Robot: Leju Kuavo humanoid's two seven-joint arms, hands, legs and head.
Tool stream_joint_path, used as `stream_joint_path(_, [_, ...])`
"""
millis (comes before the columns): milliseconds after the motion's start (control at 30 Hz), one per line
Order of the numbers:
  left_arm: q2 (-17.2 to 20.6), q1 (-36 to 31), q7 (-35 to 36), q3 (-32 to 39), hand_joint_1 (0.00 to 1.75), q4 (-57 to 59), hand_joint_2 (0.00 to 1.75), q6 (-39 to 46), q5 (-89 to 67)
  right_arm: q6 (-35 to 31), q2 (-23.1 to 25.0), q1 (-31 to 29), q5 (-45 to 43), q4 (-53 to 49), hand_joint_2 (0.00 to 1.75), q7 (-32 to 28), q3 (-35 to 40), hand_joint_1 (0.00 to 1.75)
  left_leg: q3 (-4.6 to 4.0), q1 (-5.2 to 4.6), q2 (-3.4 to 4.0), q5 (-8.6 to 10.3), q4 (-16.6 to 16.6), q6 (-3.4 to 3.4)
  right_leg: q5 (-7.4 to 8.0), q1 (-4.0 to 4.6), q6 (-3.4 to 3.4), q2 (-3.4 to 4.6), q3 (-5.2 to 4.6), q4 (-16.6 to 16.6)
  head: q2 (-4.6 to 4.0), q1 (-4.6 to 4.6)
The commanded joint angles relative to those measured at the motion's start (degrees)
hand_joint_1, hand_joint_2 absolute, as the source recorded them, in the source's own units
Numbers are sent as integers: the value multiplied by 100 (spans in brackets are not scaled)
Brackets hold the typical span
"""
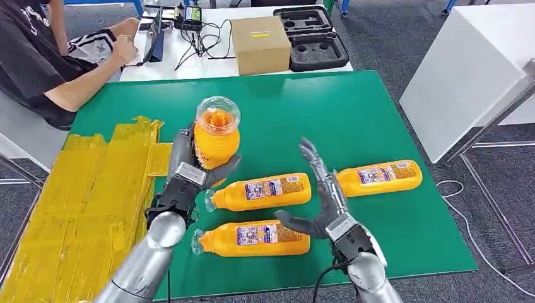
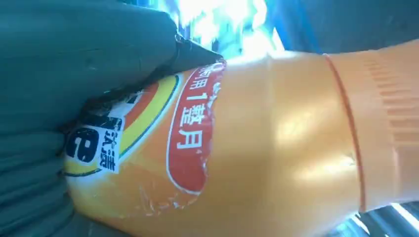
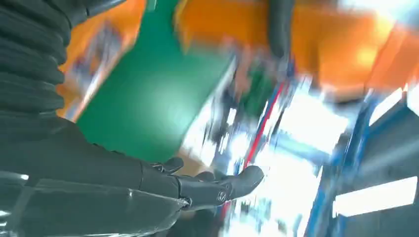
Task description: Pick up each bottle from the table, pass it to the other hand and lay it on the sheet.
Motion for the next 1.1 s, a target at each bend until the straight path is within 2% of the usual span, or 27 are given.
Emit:
stream_joint_path(33, [328, -580, 732, 820, 175, 1016, 175, 1314, -2679, -753, -194, 434, 431, -949, 175, 192, -434, 0, 17, 2, -3, -4, -3, -10, -5, 3, -9, -11, 17, -1, 0, 0])
stream_joint_path(200, [545, -467, 1281, 857, 175, 1226, 175, 1829, -4668, -748, -57, 595, 412, -1128, 175, 207, -635, 0, 21, 2, 2, -5, -5, -9, -6, 3, -8, -9, 18, -2, 0, 0])
stream_joint_path(267, [561, -456, 1274, 876, 175, 1368, 175, 1813, -4674, -733, -53, 604, 436, -1141, 175, 201, -679, 0, 33, 3, 6, -10, -8, -12, -9, 4, -10, -6, 30, -5, 0, 0])
stream_joint_path(433, [686, -561, 1753, 1055, 175, 1835, 175, 1839, -5535, -698, -72, 610, 429, -1158, 175, 183, -914, 0, 18, 3, 5, -5, -3, -9, -3, 3, -7, -3, 16, -3, 0, 0])
stream_joint_path(667, [701, -564, 1753, 1068, 175, 1855, 175, 1841, -5539, -685, -82, 616, 419, -1166, 175, 179, -929, 0, 24, 6, 3, -9, -2, -13, -8, 7, -11, -8, 22, -2, 0, 0])
stream_joint_path(800, [719, -615, 1948, 1200, 175, 2063, 175, 1405, -5624, -751, 2, 731, 415, -1236, 175, 184, -1204, 0, 33, 6, 0, -13, -2, -15, -13, 7, -12, -13, 32, -3, 0, 0])
stream_joint_path(900, [850, -698, 2572, 1245, 175, 2330, 175, 1242, -6391, -698, 98, 735, 479, -1262, 175, 149, -1344, 0, 56, 10, 4, -23, -2, -23, -20, 12, -19, -15, 55, -4, 0, 2])
stream_joint_path(933, [1042, -731, 3055, 872, 175, 2427, 175, 1167, -6391, -667, 124, 720, 505, -1261, 175, 153, -1359, 0, 48, 8, 5, -17, -3, -20, -15, 10, -17, -11, 45, -3, 0, 0])
stream_joint_path(1033, [1110, -803, 3324, 858, 175, 2590, 175, 972, -6391, -642, 137, 642, 547, -1216, 175, 183, -1361, 0, 15, 3, 8, -4, -3, -11, -2, 4, -9, -1, 11, -1, 0, 0])
stream_joint_path(1100, [1451, -923, 4093, 204, 175, 2744, 175, 657, -6391, -600, 154, 511, 566, -1109, 175, 230, -1369, 0, 33, 8, 10, -13, 0, -19, -9, 10, -16, -5, 30, 0, 0, 2])
